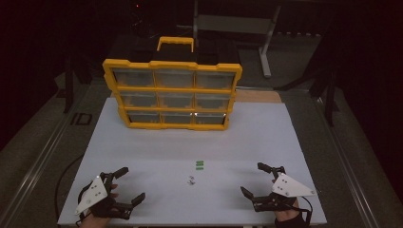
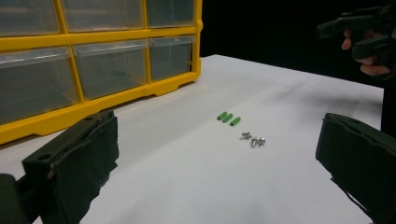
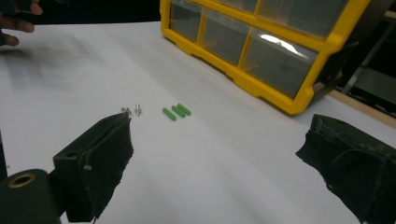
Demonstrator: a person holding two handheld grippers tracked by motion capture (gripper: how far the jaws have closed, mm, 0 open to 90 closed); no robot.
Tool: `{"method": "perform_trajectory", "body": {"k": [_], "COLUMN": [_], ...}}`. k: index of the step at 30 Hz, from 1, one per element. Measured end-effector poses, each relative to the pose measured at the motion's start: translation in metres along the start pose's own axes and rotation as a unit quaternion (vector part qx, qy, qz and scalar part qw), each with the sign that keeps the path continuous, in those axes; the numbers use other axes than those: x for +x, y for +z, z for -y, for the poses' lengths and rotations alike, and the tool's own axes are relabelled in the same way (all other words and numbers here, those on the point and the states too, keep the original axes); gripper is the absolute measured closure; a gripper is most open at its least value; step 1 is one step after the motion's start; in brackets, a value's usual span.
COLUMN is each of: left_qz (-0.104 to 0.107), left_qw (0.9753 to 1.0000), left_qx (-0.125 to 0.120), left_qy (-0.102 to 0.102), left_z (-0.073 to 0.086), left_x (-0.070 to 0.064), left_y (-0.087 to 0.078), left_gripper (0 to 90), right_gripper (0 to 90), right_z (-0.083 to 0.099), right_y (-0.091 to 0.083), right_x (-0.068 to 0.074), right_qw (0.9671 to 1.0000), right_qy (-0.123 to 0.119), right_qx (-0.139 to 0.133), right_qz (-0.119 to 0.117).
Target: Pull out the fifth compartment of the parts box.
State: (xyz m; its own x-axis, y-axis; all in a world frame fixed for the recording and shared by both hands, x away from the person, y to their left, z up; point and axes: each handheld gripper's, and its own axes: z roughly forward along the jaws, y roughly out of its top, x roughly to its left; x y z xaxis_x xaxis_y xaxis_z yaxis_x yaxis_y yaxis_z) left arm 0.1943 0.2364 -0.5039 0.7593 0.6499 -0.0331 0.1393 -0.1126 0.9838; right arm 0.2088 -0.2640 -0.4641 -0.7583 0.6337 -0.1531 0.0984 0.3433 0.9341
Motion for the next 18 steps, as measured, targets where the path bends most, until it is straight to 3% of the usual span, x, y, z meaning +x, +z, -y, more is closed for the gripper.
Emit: {"method": "perform_trajectory", "body": {"k": [10, 18], "left_qz": [-0.001, -0.004], "left_qw": [1.0, 1.0], "left_qx": [-0.002, -0.004], "left_qy": [-0.005, -0.007], "left_z": [0.0, 0.0], "left_x": [0.0, 0.001], "left_y": [0.0, 0.0], "left_gripper": [0.0, 0.0], "right_gripper": [7.2, 7.2], "right_z": [-0.039, -0.07], "right_y": [0.005, 0.02], "right_x": [-0.006, -0.011], "right_qw": [0.9992, 0.9971], "right_qy": [-0.032, -0.065], "right_qx": [-0.021, -0.033], "right_qz": [-0.011, -0.024]}}
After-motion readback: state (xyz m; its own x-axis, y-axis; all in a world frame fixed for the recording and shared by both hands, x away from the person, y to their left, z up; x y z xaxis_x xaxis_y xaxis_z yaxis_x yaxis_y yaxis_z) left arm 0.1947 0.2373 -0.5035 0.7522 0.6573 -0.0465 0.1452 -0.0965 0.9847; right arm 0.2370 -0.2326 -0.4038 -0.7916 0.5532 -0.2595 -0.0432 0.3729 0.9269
